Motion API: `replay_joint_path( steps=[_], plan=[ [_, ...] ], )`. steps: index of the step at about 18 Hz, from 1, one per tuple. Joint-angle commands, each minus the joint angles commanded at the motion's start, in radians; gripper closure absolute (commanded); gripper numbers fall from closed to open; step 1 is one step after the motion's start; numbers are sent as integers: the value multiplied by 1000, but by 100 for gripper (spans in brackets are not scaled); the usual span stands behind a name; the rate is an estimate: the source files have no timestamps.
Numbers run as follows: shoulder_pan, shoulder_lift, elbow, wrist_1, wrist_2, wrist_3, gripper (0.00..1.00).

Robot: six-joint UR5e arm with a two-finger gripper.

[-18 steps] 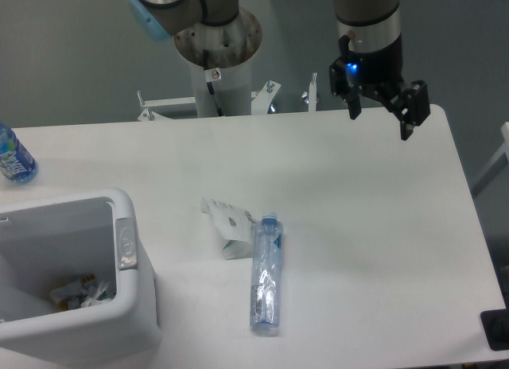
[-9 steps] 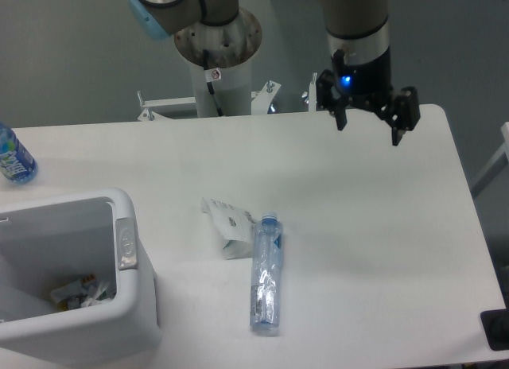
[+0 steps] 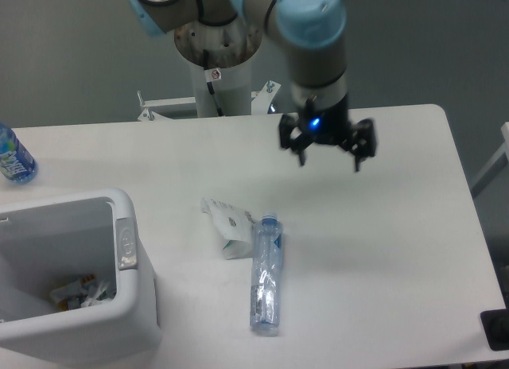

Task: Place the trash in the trash can
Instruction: 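Lower the open gripper over the white wrapper and close on it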

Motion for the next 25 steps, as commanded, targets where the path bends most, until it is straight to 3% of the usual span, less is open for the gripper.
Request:
replay_joint_path(
  steps=[4, 10, 15, 25],
  plan=[
    [-78, -57, -3, 2, -2, -215, 0],
    [-155, -103, -53, 3, -70, -332, 0],
    [-190, -131, -120, 92, -69, -343, 0],
    [-192, -177, -115, 98, -25, -378, 0]
  ],
)
